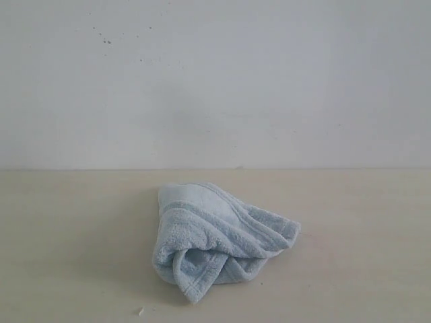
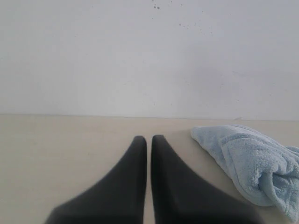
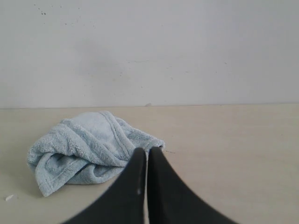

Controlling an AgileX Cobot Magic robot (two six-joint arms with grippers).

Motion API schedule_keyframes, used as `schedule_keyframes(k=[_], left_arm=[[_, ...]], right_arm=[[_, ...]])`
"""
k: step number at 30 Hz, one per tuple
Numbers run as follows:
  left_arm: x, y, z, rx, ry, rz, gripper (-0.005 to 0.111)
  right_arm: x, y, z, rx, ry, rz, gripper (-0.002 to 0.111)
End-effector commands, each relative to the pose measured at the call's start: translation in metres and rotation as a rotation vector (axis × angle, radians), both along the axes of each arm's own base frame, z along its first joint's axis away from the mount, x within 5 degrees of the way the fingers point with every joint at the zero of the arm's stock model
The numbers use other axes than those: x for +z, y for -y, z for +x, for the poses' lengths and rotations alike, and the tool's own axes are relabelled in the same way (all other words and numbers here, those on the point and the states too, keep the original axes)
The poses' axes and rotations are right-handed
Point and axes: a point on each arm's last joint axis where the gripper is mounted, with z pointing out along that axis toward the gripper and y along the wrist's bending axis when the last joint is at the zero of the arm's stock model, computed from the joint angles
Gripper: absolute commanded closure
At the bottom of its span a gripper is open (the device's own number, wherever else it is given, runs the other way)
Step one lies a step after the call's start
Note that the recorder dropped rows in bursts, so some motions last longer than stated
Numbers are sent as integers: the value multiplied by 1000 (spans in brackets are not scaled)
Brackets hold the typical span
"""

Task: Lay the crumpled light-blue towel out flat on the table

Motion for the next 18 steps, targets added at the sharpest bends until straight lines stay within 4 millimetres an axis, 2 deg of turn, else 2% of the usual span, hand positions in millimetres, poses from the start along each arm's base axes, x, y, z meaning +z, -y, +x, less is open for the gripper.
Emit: schedule_keyframes(k=[1,4,11,18], left_arm=[[1,0,0,-7,14,-13,103],[3,0,0,-6,37,-27,103],[4,1,0,-24,10,-472,103],[4,1,0,-26,8,-546,103]], right_arm=[[1,0,0,-3,11,0,107],[1,0,0,-3,11,0,107],[1,0,0,-3,11,0,107],[1,0,0,-3,11,0,107]])
